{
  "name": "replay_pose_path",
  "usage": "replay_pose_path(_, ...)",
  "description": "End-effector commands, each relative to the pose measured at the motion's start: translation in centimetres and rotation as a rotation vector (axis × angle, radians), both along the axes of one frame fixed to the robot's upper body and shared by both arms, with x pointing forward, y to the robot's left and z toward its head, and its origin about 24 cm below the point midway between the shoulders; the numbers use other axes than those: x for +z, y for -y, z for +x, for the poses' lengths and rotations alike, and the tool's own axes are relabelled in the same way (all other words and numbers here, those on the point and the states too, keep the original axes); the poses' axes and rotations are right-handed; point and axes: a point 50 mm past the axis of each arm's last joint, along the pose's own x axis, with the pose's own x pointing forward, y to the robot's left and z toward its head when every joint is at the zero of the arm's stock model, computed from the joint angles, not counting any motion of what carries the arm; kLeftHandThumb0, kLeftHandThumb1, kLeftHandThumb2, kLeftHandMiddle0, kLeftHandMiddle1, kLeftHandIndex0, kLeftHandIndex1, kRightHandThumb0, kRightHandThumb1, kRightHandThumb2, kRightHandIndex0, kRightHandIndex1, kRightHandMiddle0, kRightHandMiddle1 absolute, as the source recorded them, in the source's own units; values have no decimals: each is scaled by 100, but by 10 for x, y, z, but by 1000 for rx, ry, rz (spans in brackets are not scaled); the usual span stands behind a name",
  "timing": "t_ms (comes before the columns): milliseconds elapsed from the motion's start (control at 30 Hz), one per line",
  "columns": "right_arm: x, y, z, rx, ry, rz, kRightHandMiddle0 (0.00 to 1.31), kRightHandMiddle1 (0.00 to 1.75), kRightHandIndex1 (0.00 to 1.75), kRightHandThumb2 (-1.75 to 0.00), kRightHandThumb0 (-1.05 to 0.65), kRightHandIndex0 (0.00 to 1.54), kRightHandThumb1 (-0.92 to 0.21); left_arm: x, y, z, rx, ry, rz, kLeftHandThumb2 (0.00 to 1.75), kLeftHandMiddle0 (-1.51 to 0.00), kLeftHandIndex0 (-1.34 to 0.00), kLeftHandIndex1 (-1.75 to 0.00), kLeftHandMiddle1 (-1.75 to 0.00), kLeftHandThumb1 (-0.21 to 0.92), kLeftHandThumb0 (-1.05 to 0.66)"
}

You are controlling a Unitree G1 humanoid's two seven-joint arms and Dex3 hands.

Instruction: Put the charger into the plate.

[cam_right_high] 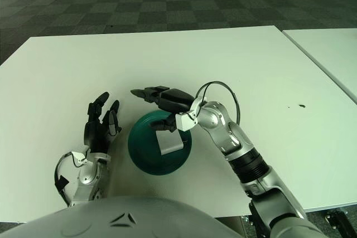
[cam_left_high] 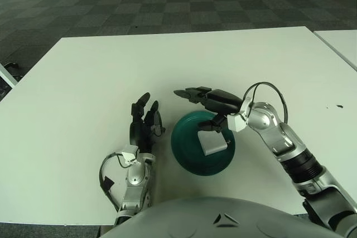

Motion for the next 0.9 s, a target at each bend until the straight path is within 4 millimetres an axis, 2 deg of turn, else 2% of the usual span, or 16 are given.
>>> replay_pose_path(0,-7,29,14,-319,-165,279,5,22,2,-98,-102,19,-92,-11,16,-13,-23,-97,27,76,-59,-8,-91,-10,92,-82)
replay_pose_path(67,-15,52,18,-434,-181,345,3,36,2,-100,-101,24,-92,-9,19,-15,-35,-101,48,79,-55,-7,-90,-8,92,-83)
replay_pose_path(133,-19,64,18,-508,-197,387,1,43,2,-100,-100,27,-92,-8,20,-15,-41,-103,59,80,-53,-7,-90,-6,92,-84)
replay_pose_path(300,-28,82,12,-670,-265,534,1,66,3,-100,-95,40,-92,-4,21,-18,-46,-104,72,83,-48,-5,-89,-3,92,-86)
replay_pose_path(400,-41,96,2,-765,-312,620,3,75,5,-97,-92,48,-92,4,22,-19,-60,-90,73,85,-45,-2,-90,-1,92,-88)
replay_pose_path(567,-66,111,-15,-847,-348,671,6,81,8,-95,-91,56,-92,11,24,-19,-59,-111,55,89,-40,0,-83,0,92,-86)
replay_pose_path(667,-78,119,-20,-879,-361,692,8,82,9,-94,-90,59,-92,4,18,-19,-43,-160,64,91,-38,0,-78,0,92,-84)
replay_pose_path(867,-86,127,-23,-922,-352,737,12,85,11,-91,-89,64,-92,2,14,-22,-38,-194,74,96,-35,0,-74,0,92,-82)
